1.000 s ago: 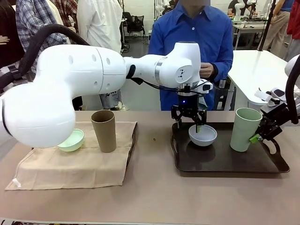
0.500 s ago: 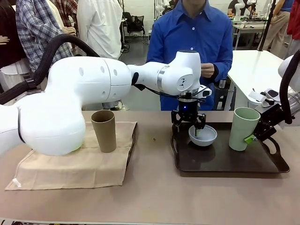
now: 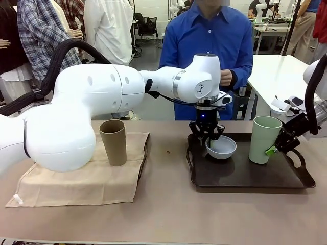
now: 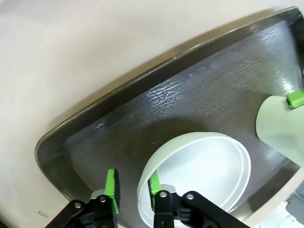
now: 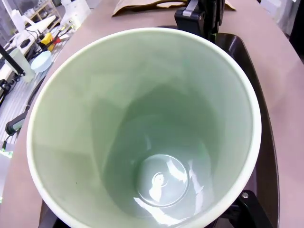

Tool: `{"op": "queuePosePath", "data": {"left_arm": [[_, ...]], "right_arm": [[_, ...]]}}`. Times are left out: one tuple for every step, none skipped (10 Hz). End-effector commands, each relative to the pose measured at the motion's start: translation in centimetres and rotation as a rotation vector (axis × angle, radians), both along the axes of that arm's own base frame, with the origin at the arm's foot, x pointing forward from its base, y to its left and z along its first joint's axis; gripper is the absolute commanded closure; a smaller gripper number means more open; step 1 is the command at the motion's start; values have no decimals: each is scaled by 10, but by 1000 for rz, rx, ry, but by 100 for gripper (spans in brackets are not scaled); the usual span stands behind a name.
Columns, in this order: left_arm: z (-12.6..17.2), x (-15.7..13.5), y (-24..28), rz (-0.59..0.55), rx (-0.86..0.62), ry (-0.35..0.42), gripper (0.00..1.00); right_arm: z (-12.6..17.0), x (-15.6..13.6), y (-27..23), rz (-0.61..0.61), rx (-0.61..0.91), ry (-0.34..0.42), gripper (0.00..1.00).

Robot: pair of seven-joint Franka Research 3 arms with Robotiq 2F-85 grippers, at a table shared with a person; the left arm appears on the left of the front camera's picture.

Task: Set up a tray with a mat and arrange the tableware.
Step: Pick up the Picnic Bowl and Reusable plastic cup from the Handle tray in front of the human's position and hold them in the air.

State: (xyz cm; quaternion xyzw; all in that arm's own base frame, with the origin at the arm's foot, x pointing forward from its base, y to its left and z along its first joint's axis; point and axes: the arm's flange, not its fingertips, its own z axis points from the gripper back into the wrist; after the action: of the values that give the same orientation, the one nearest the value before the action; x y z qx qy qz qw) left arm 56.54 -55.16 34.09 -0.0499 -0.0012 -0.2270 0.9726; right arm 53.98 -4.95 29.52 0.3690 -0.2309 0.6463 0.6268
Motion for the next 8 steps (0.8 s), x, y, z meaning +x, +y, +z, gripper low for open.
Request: {"op": "queuePosePath", "data": {"left_arm": [[8, 10, -14, 23, 13, 2, 100], [10, 10, -15, 25, 11, 5, 100], [13, 8, -16, 25, 11, 4, 100], [19, 6, -16, 27, 10, -4, 100], [29, 3, -16, 26, 10, -18, 100], [42, 0, -15, 30, 10, -45, 100], [60, -5, -15, 6, -24, -72, 100], [83, -14, -14, 18, -49, -90, 100]], "right_arm": [[-1, 2, -4, 21, -5, -15, 77], [1, 0, -5, 20, -8, -19, 100], [4, -2, -5, 17, -5, -23, 78], [13, -6, -7, 12, 4, -34, 100], [26, -12, -6, 0, 0, -41, 100], [45, -21, -3, -13, -10, -47, 100], [68, -33, 1, -11, -17, -46, 33], [94, -50, 5, -25, -24, -80, 33]]}}
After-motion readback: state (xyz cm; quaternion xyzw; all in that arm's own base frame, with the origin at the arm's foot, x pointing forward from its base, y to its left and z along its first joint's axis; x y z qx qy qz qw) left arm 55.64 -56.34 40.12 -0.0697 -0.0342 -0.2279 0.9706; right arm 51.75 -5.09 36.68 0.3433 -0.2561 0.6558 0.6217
